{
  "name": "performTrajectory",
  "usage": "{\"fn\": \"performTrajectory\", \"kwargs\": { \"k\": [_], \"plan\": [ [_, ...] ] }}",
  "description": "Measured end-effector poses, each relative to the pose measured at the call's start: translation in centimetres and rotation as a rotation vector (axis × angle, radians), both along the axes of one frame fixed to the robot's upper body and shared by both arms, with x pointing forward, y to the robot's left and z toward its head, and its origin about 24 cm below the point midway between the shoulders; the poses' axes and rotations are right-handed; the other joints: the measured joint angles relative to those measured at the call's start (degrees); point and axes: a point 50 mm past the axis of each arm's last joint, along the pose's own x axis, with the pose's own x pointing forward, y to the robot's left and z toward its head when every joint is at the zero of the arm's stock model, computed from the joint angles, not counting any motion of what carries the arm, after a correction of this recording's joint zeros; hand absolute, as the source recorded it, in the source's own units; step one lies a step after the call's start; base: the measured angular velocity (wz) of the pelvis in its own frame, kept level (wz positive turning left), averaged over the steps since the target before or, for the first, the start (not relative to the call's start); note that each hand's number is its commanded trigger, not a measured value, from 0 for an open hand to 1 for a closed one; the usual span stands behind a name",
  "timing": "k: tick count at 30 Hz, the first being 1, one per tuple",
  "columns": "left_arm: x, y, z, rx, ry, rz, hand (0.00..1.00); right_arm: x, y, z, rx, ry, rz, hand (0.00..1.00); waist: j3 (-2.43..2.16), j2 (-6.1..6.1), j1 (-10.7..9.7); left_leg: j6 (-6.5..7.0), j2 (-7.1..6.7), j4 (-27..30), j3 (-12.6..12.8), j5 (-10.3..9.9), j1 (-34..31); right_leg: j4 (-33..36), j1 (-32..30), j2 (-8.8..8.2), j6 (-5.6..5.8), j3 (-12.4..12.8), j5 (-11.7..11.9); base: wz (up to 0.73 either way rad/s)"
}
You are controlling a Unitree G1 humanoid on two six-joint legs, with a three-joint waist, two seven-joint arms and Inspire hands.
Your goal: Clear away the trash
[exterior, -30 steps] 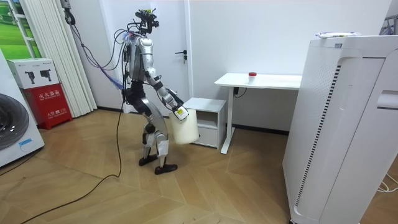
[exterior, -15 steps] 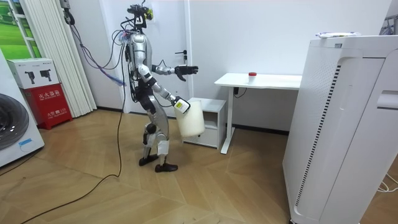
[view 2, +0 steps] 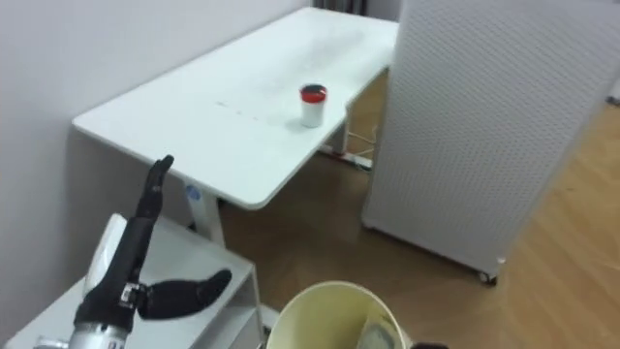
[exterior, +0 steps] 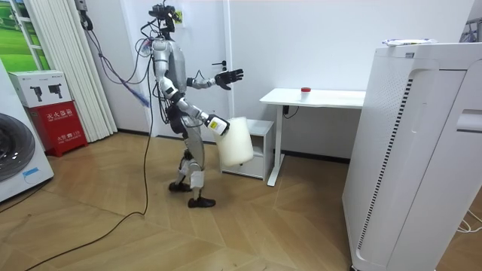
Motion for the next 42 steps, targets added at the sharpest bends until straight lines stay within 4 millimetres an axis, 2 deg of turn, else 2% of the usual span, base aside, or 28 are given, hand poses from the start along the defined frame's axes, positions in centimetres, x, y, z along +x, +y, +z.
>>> {"fn": "performTrajectory", "kwargs": {
  "k": [1, 2, 3, 4, 6, 10, 11, 13, 16, 24, 27, 31, 35, 39, 41, 42],
  "plan": [
    [0.1, -0.1, 0.3, -0.015, -0.013, 0.001, 0.00, 0.0, -0.3, 0.0, -0.004, 0.004, -0.006, 1.00, -0.05, 0.31, 0.4, -1.07, -0.11, -4.6, -2.2, 1.2, -2.1, 0.5, -0.8, 0.78, 0.39, 2.0, 0.1, -0.67],
    [0.1, -0.1, 0.3, -0.020, -0.019, 0.005, 0.00, -0.1, -0.2, -0.1, -0.002, 0.010, -0.012, 1.00, -0.03, 0.18, 0.9, 0.07, 0.25, -4.8, -2.1, 1.9, -2.7, 1.0, -1.2, 0.99, 0.59, 3.2, 0.2, -0.90],
    [-0.1, 0.1, 0.4, -0.026, -0.027, 0.023, 0.00, -0.3, -0.1, -0.2, -0.015, 0.022, 0.005, 1.00, -0.29, 0.42, 2.1, 0.39, 0.16, -5.4, -2.2, 1.6, -2.1, 1.5, -1.6, 1.37, 0.90, 3.3, 0.2, -0.68],
    [-0.1, 0.3, 0.5, -0.029, -0.038, 0.039, 0.00, -0.4, 0.0, -0.2, -0.028, 0.030, 0.028, 1.00, -0.31, 0.46, 1.8, 0.53, 0.27, -5.8, -1.8, 1.6, -2.0, 1.3, -1.4, 0.82, 0.80, 1.5, 0.3, -0.46],
    [0.0, 0.5, 0.9, -0.034, -0.060, 0.052, 0.00, -0.6, 0.1, -0.1, -0.035, 0.026, 0.039, 1.00, -0.24, 0.42, 1.6, 0.55, 0.18, -6.5, -1.5, 1.6, -1.1, 0.9, -1.0, 0.35, 0.72, 0.6, 0.3, -0.10],
    [0.0, 0.2, 2.0, -0.058, -0.118, 0.048, 0.00, -0.6, 0.1, 0.1, -0.053, 0.013, 0.041, 1.00, -0.02, 1.21, 1.1, 0.33, 0.16, -8.7, -0.7, 1.8, 0.9, -0.4, -0.2, 0.88, 0.56, 1.0, 0.3, -0.11],
    [0.0, 0.2, 2.1, -0.060, -0.124, 0.048, 0.00, -0.6, 0.0, 0.2, -0.055, 0.008, 0.035, 1.00, -0.14, 1.60, 1.1, 0.31, 0.16, -9.4, -0.5, 2.0, 1.2, -0.7, -0.2, 0.98, 0.56, 1.3, 0.3, -0.12],
    [-0.1, 0.2, 2.2, -0.060, -0.126, 0.048, 0.00, -0.4, -0.1, 0.4, -0.057, -0.005, 0.027, 1.00, -0.06, 2.20, 1.2, 0.35, 0.15, -10.1, -0.3, 2.1, 1.8, -0.8, -0.3, 1.19, 0.53, 1.9, 0.2, -0.14],
    [-0.1, 0.2, 2.2, -0.061, -0.127, 0.049, 0.00, 0.2, 0.1, 0.9, -0.054, -0.039, 0.029, 1.00, -0.04, 2.51, 1.1, 0.36, 0.05, -10.5, -0.3, 2.1, 1.8, -0.7, -0.8, 1.32, 0.58, 2.4, -0.1, -0.12],
    [0.0, 0.5, 2.3, -0.051, -0.131, 0.047, 0.00, -0.5, 0.5, 1.0, -0.039, -0.047, 0.032, 1.00, -0.01, 2.45, 0.0, 0.60, -0.46, -11.3, -0.1, 2.2, 2.0, 0.3, -1.3, 1.04, 0.93, 2.2, -0.5, -0.02],
    [0.3, 0.4, 2.7, -0.050, -0.147, 0.041, 0.00, -0.5, 0.6, 1.0, -0.037, -0.039, 0.032, 1.00, 0.04, 2.38, -0.1, 0.78, -0.74, -11.3, 0.6, 2.3, 2.0, 0.4, -1.7, 0.66, 1.01, 2.2, -0.8, -0.10],
    [0.5, 0.3, 3.0, -0.054, -0.158, 0.039, 0.00, -0.6, 0.8, 0.9, -0.026, -0.037, 0.038, 1.00, 0.67, 1.16, 0.0, 1.11, -0.91, -11.8, 1.2, 2.5, 2.0, 1.0, -2.3, 0.89, 1.10, 2.5, -0.8, -0.06],
    [0.3, 0.2, 2.7, -0.046, -0.150, 0.038, 0.00, -0.6, 0.8, 0.8, -0.024, -0.035, 0.041, 1.00, 0.46, 0.77, 0.0, 1.02, -0.73, -11.7, 1.5, 2.5, 2.1, 1.3, -2.5, 0.96, 0.92, 1.9, -0.8, -0.05],
    [0.1, 0.5, 2.6, -0.054, -0.150, 0.058, 0.00, -0.8, 1.0, 0.7, -0.015, -0.027, 0.059, 1.00, 0.48, 0.44, 0.5, 0.28, -0.47, -7.3, 2.8, 1.5, 1.5, 4.4, -3.0, 0.74, 0.15, 1.4, -3.3, -0.11],
    [0.1, 0.5, 2.6, -0.060, -0.148, 0.058, 0.00, -0.9, 1.1, 0.6, -0.013, -0.017, 0.069, 1.00, 0.45, 0.26, -0.1, 0.26, -0.32, -1.0, 2.9, 1.5, -0.4, 5.2, -2.3, 0.34, -0.20, 1.7, -4.8, 0.07],
    [0.1, 0.4, 2.6, -0.059, -0.147, 0.055, 0.00, -1.1, 1.0, 0.4, -0.015, -0.005, 0.069, 1.00, 0.50, 0.36, -0.2, -0.37, 0.24, 5.6, 2.7, 1.9, -2.8, 5.3, -0.8, 0.39, -0.66, 2.4, -5.1, 0.15]
  ]
}}
